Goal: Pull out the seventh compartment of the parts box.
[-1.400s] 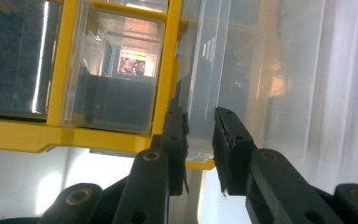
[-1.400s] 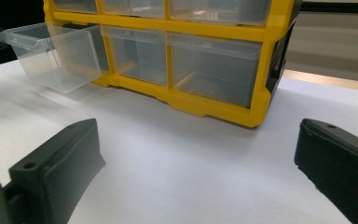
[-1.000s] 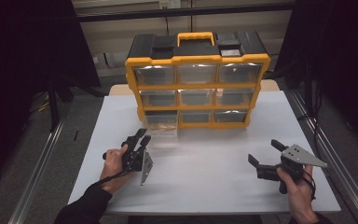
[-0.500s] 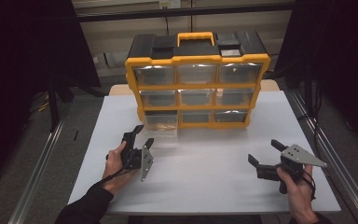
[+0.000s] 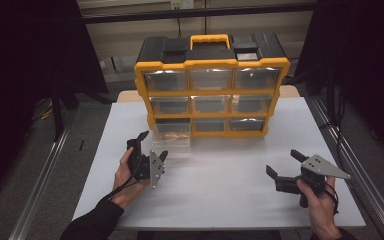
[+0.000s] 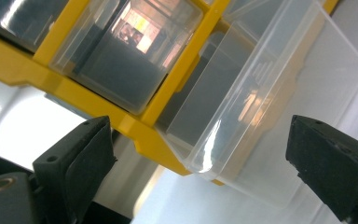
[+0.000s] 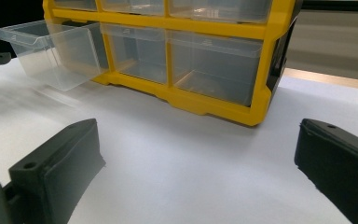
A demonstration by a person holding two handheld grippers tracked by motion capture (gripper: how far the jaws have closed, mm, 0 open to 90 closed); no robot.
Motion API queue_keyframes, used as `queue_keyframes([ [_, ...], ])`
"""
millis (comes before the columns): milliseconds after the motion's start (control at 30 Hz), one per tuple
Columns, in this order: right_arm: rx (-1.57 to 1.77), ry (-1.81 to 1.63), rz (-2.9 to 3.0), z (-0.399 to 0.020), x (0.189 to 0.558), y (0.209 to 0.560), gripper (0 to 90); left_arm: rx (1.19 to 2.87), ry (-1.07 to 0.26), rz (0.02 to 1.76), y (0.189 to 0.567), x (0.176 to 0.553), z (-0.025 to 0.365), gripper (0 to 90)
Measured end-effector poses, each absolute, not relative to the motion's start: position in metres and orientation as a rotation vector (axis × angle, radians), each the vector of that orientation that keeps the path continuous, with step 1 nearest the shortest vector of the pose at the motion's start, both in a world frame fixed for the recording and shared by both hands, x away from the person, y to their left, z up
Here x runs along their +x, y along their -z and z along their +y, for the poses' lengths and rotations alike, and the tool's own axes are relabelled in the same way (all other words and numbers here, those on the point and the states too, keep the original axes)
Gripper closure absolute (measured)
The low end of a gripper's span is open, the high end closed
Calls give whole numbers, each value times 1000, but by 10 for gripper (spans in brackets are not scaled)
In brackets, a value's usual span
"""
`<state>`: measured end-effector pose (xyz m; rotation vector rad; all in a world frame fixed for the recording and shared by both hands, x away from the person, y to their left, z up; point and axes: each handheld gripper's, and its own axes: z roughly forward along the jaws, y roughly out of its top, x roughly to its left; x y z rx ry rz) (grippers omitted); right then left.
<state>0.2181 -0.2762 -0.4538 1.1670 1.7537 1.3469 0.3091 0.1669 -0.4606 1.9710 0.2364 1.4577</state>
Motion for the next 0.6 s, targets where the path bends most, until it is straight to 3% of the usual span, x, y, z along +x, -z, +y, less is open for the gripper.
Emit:
queue_keyframes([
  [400,1168,-1347,1753,-276,218,454,0,1921,-1295,463,449,311,172,47],
  [600,1167,-1347,1754,-276,218,454,0,1854,-1131,625,443,315,179,48],
])
